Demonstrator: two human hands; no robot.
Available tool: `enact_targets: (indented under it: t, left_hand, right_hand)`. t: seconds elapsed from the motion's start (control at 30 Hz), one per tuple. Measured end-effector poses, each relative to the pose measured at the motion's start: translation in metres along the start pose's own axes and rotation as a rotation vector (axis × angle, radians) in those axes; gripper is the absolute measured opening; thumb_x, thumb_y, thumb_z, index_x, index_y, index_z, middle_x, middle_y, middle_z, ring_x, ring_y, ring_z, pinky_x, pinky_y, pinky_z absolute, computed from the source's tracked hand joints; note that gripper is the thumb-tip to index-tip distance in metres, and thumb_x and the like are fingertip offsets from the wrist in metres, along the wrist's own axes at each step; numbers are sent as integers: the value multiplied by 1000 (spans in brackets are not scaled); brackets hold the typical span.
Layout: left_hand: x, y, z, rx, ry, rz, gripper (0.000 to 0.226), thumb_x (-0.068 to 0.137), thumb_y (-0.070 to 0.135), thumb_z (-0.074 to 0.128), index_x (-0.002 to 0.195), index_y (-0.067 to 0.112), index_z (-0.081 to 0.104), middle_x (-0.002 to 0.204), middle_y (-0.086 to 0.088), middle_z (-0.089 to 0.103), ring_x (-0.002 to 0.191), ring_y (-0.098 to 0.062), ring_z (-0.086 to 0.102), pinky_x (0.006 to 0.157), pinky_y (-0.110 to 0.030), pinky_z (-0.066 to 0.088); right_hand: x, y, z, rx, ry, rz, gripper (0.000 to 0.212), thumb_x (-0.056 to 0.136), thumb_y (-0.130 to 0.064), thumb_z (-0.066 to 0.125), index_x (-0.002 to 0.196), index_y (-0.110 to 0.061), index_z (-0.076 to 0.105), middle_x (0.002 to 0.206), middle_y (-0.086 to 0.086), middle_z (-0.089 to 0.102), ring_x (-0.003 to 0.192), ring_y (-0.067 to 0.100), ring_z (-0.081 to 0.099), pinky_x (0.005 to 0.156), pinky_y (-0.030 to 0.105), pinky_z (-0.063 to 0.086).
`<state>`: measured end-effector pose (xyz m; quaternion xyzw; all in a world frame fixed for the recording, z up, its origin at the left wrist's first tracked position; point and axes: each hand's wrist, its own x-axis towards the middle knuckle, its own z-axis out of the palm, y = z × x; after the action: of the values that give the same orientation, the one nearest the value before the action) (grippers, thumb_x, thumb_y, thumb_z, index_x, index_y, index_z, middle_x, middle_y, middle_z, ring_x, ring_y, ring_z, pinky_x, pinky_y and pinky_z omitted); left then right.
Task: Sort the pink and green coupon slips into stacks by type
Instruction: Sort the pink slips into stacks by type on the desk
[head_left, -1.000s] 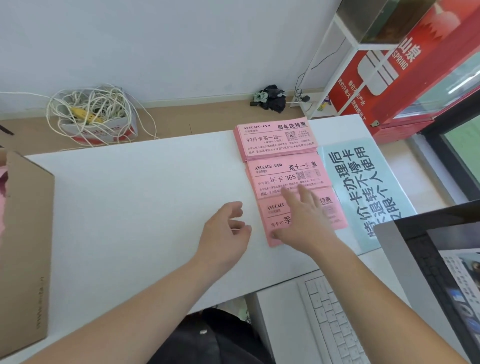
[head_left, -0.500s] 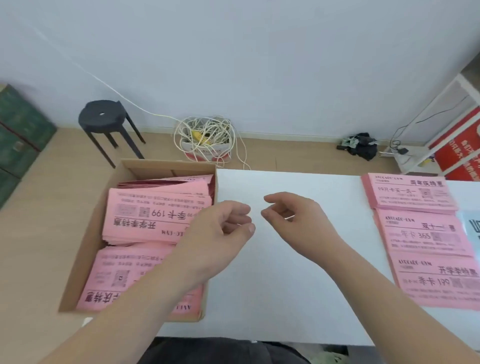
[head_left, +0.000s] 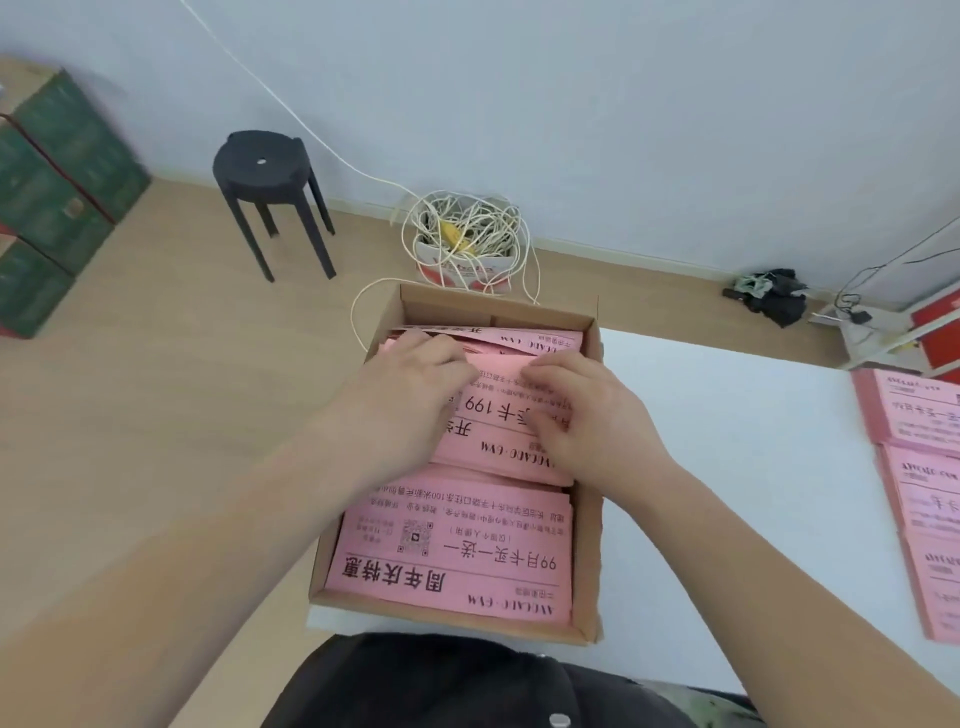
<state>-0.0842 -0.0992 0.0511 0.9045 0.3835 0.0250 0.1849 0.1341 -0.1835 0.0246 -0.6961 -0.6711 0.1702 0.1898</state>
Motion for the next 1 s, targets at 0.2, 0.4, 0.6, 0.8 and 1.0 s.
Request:
enact_targets:
  t: [0.2,0.4,0.6,0.8,1.0]
  left_hand:
    - [-25,-1,1,-182,-279,55,31,98,33,62,129,32,65,119,17,63,107,-3,54,99,-28,47]
    - [-53,-5,11,-239,-275,40,36,97,35,64,133,39,61,119,24,55,116,1,47,102,-23,41]
    - [-65,-2,10,-283,-154,124,32,95,28,66,126,34,65,110,21,54,109,1,45,98,-21,39]
    - [-79,5,-8,-318,-151,262,24,86,27,71,103,43,63,107,26,51,110,-3,47,93,-22,39]
    - [-96,4,-17,-396,-173,341,16,83,23,75,89,38,76,110,25,61,106,1,55,86,-9,40]
  right_hand:
    - [-17,-26,7,-8,147,-140,30,87,-19,77,116,-20,74,114,-6,64,109,18,59,86,31,53]
    - [-33,-32,4,27,-380,36,28,94,-23,60,114,-39,72,108,-26,68,103,0,61,94,31,53]
    - [-39,-36,-20,245,-421,227,30,96,-12,61,103,-35,78,96,-32,68,99,-15,57,78,1,44]
    - [-53,-44,-39,358,-449,229,20,75,-19,88,82,-32,74,101,-19,70,89,-2,63,77,15,49]
    - [-54,-53,-61,233,-586,238,44,64,-25,94,98,-42,72,108,-26,61,103,-6,55,88,18,49]
